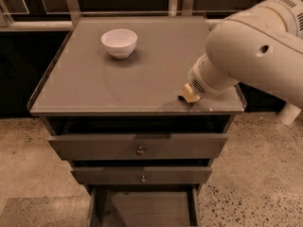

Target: Pick rxbar chocolate from bottom drawer and place on counter

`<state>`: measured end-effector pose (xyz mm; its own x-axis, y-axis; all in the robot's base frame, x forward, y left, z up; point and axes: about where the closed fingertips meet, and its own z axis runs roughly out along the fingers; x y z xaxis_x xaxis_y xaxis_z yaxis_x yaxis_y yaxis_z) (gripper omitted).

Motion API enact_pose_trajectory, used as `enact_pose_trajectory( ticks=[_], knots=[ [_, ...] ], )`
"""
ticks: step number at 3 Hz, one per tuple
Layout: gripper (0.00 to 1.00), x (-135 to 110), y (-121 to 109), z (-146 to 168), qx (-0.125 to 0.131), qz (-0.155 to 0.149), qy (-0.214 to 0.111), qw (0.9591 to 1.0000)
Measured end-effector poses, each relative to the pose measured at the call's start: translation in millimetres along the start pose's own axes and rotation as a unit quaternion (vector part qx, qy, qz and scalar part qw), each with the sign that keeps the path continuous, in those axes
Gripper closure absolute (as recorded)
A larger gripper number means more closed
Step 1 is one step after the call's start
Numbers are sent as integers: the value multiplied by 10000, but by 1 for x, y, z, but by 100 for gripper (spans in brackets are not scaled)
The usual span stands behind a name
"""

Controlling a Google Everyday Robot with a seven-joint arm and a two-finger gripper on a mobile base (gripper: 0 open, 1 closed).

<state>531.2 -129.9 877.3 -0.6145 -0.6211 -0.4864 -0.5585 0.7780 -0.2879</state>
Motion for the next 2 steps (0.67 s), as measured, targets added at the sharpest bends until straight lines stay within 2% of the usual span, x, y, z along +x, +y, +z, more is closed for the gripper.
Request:
enact_pose_trajectory(
  ticks=[1,2],
  knots=[
    [100,-13,-8,50,-511,151,-547,9971],
    [100,-41,-17,73,-748,291,-1226,9892]
  ],
)
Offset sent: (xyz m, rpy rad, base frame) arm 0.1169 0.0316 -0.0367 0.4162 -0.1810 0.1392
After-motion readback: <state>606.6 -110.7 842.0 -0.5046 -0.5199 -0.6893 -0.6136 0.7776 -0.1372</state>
